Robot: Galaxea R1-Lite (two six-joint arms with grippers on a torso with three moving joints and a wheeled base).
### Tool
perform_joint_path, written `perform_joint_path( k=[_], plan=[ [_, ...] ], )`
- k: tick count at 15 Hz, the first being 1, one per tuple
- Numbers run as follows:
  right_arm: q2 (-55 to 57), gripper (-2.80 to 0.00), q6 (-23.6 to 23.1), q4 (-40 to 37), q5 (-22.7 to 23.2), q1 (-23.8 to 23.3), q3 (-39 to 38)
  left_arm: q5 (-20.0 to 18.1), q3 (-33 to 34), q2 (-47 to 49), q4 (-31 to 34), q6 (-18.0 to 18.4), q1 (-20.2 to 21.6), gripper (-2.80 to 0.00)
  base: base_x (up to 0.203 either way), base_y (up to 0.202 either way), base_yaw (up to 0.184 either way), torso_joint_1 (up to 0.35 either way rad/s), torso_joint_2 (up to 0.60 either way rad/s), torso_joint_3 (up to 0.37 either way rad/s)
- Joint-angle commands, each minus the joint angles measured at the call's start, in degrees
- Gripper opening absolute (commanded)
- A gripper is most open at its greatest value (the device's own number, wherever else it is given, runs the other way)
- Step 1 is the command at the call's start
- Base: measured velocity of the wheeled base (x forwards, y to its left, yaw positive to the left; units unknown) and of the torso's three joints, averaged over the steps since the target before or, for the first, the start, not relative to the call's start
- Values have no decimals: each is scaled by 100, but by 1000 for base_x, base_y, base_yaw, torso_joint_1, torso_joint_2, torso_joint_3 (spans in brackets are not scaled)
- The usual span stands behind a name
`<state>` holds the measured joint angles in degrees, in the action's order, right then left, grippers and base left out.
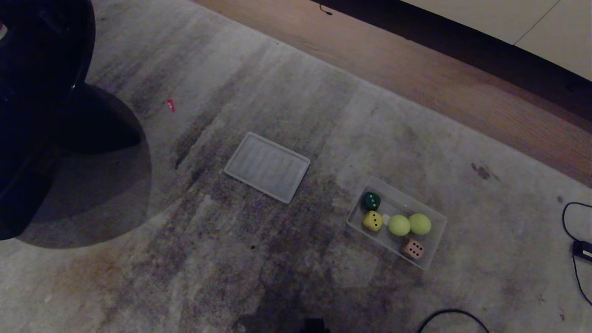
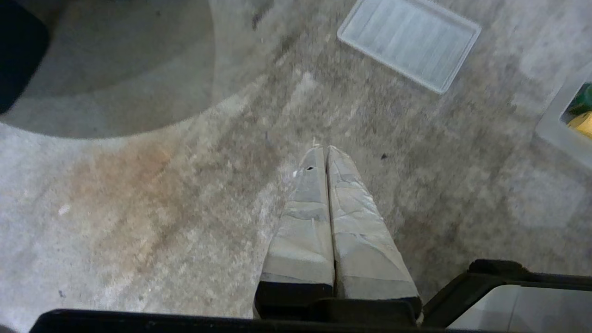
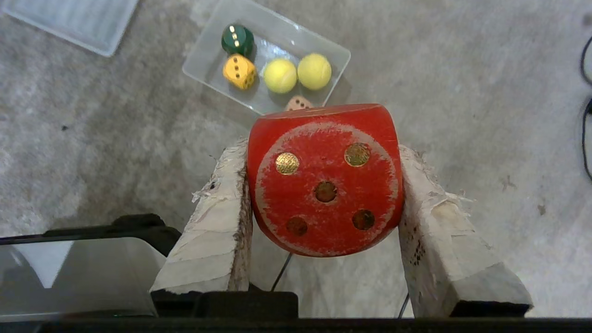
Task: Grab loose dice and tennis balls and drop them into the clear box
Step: Put the toys in the box
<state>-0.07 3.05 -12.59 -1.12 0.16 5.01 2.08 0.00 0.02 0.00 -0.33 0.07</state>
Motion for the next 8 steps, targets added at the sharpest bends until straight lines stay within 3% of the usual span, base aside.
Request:
perform_joint_path(
  k=[1, 8],
  plan=[
    [7, -280, 3, -6, -2, 2, 0, 2, 9, 6, 0, -2, 1, -280, 0, 0, 0, 1, 15, -191],
    [7, -280, 3, -10, -2, 2, 0, 2, 9, 6, 0, 7, 1, -280, 0, 0, 0, 4, 4, -194]
  ],
)
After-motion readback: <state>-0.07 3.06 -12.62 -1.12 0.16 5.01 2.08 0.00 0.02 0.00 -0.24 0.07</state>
